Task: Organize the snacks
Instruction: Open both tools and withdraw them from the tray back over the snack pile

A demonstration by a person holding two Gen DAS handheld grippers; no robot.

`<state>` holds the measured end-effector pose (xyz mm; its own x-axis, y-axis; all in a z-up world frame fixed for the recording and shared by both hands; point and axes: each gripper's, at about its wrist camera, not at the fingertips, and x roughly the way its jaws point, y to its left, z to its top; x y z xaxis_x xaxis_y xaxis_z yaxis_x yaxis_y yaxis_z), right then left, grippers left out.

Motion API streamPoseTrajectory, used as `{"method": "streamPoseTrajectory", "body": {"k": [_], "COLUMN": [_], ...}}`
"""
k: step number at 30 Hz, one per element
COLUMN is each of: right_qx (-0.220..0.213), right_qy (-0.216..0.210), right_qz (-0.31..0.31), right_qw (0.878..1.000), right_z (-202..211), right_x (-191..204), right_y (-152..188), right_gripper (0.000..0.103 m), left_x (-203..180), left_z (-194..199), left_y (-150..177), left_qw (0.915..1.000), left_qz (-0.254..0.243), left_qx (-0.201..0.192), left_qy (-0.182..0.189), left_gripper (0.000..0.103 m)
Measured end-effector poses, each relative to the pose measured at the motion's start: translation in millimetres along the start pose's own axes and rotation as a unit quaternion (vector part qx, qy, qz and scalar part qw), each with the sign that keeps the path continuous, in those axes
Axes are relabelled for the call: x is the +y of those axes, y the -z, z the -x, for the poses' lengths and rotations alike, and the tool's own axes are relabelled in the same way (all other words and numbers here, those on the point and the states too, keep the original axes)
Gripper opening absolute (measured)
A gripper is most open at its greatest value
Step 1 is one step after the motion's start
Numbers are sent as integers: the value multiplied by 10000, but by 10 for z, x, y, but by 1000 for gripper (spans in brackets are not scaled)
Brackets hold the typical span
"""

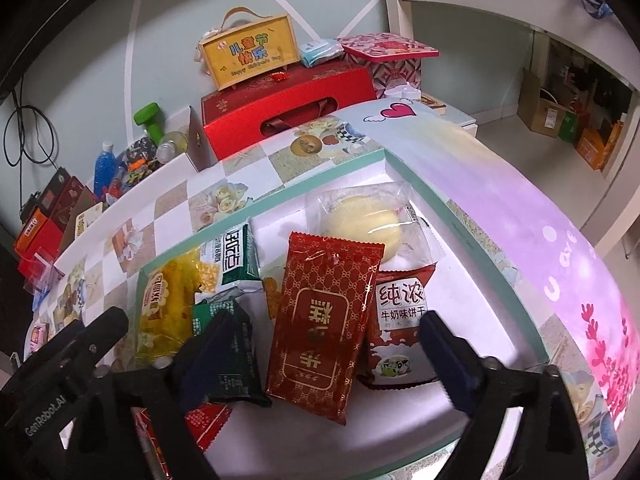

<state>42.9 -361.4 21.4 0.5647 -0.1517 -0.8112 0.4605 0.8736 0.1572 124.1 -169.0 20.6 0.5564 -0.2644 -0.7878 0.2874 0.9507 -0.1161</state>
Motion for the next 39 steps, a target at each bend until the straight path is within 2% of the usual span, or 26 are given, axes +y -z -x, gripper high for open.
{"method": "streamPoseTrajectory", "body": {"k": [2,3,4,7,15,22,26,29,33,35,39], "right_qx": [-23,-30,-30,-16,-104,-240,-461,-579,-603,-581,-543], "right_qy": [6,4,0,21,147,123,122,-76,-89,-118,-144], "right_qz": [5,2,-2,-57,-322,-276,-279,-447,-421,-428,-420], "right_qw": [10000,10000,10000,10000,9993,9993,9985,9973,9972,9973,9975], "right_z": [6,8,5,-4,0,26,89,133,140,132,125], "right_x": [1,1,-1,-19,-117,-78,-53,-59,9,40,103], "right_y": [1,3,4,9,11,5,-10,-20,-28,-29,-23], "right_gripper": [103,103,103,103,103,103,103,103,103,103,103], "left_x": [24,38,48,77,138,174,213,250,312,344,470], "left_z": [-13,-15,-17,-24,-36,-16,47,111,278,320,390], "left_y": [15,20,27,45,75,100,100,107,116,104,102], "left_qw": [9999,9998,9996,9992,9992,9992,9989,9983,9943,9941,9936], "left_qz": [2,10,16,19,76,98,148,168,278,333,530], "left_qx": [-49,-81,-120,-175,-237,-307,-411,-552,-1028,-1023,-887], "left_qy": [-123,-188,-249,-369,-318,-248,-138,-92,74,118,449], "left_gripper": [91,100,103,103,103,103,103,103,103,103,103]}}
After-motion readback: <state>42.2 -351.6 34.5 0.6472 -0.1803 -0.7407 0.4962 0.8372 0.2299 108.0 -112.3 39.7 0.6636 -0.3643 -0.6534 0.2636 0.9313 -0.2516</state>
